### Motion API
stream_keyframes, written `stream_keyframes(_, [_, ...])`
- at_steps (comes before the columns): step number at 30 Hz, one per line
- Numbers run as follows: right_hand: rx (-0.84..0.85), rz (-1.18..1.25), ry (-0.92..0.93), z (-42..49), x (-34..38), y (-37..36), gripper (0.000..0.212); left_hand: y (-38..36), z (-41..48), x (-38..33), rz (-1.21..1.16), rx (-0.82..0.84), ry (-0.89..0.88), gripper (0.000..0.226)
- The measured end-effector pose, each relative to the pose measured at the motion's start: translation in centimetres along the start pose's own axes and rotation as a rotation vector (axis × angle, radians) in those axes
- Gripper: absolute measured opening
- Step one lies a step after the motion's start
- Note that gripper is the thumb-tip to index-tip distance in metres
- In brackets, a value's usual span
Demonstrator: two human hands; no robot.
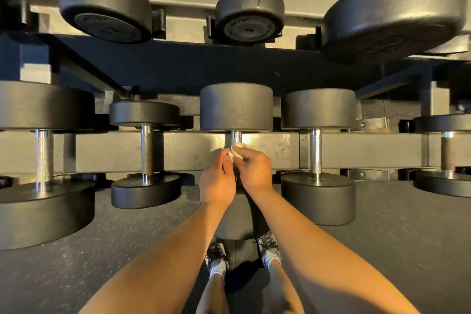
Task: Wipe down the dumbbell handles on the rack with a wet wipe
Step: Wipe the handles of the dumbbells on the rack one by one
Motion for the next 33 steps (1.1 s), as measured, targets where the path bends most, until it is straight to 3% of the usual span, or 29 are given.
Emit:
stream_keyframes(2, [0.041, -0.025, -0.04, 0.1, -0.3, 0.7, 0.03, -0.1, 0.1, 0.1, 0.003, 0.007, -0.007, 0.036])
stream_keyframes(7, [-0.023, 0.171, -0.086, 1.7, 1.4, 0.7, 0.033, -0.2, 0.1, 0.1, -0.016, -0.002, 0.026, 0.037])
stream_keyframes(14, [0.07, 0.026, -0.12, 0.3, -0.3, 0.8, 0.027, 0.0, -0.2, -0.2, 0.004, 0.003, 0.027, 0.044])
stream_keyframes(20, [0.013, 0.114, -0.093, 1.4, 1.6, 0.8, 0.028, -0.1, -0.1, 0.0, -0.01, 0.003, 0.03, 0.04])
stream_keyframes(29, [0.111, -0.047, -0.146, -0.3, -0.2, 1.2, 0.027, 0.0, -0.2, 0.0, -0.01, -0.006, 0.032, 0.042])
stream_keyframes(33, [0.043, 0.002, -0.034, 1.8, 1.8, 1.4, 0.028, 0.1, -0.3, -0.3, -0.035, -0.006, 0.022, 0.038])
Point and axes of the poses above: each hand's wrist, its own z-axis towards the middle knuckle, its own y-axis out of the back of the hand, x = y × z, the point moved 1 cm from there along z, towards the middle knuckle, and after that the axes turned 5 degrees about -y, right-handed, at the moved point
